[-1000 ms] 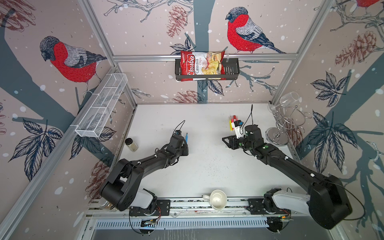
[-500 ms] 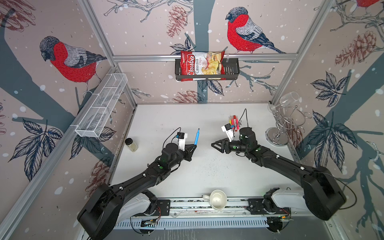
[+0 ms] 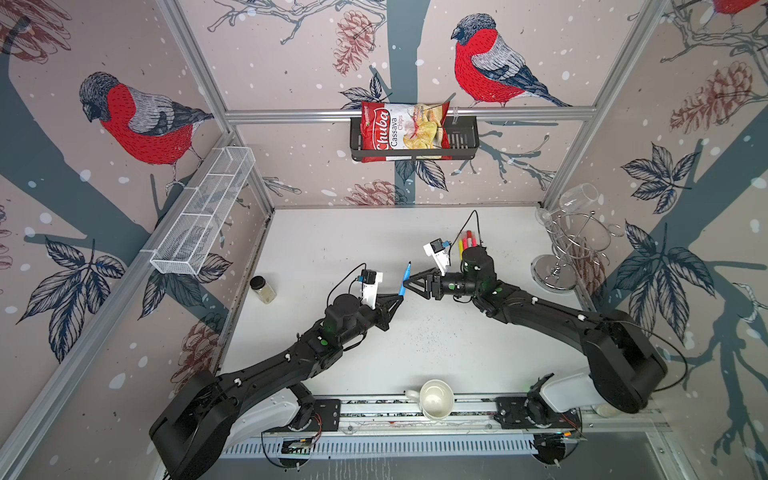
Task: Insert the pens into the pen caps
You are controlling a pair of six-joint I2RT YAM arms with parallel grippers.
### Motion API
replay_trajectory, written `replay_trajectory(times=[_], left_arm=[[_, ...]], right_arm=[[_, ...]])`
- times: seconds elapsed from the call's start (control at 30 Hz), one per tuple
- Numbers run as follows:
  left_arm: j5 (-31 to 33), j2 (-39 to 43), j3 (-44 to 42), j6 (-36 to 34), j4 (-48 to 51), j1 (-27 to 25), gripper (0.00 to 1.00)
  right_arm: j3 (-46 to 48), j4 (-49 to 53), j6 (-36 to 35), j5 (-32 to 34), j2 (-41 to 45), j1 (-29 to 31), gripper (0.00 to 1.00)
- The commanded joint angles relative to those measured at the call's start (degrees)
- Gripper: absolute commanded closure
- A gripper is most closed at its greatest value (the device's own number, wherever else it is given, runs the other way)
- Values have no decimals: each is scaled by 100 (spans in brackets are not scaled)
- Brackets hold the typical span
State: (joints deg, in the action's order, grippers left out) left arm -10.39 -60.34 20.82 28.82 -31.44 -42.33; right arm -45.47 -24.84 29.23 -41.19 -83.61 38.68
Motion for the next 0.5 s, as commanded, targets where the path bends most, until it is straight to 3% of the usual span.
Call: replay_trajectory(times=[0.0,0.13,0.33,0.47], left_arm=[[81,27,-13,37,-367,-64,90],[51,81,-25,53,-389,-83,90],[-133,25,-71,20,-479,-93,90],[-232,-12,-46,14,-426,-94,85]], right_arm=[[-142,-258,154,-98,-90,37,45],[-197,-313,205,-100,-151,69,51],[-198,-320,234,-93,-203,114,79],[-195,-219,189,-26,-156,131,87]])
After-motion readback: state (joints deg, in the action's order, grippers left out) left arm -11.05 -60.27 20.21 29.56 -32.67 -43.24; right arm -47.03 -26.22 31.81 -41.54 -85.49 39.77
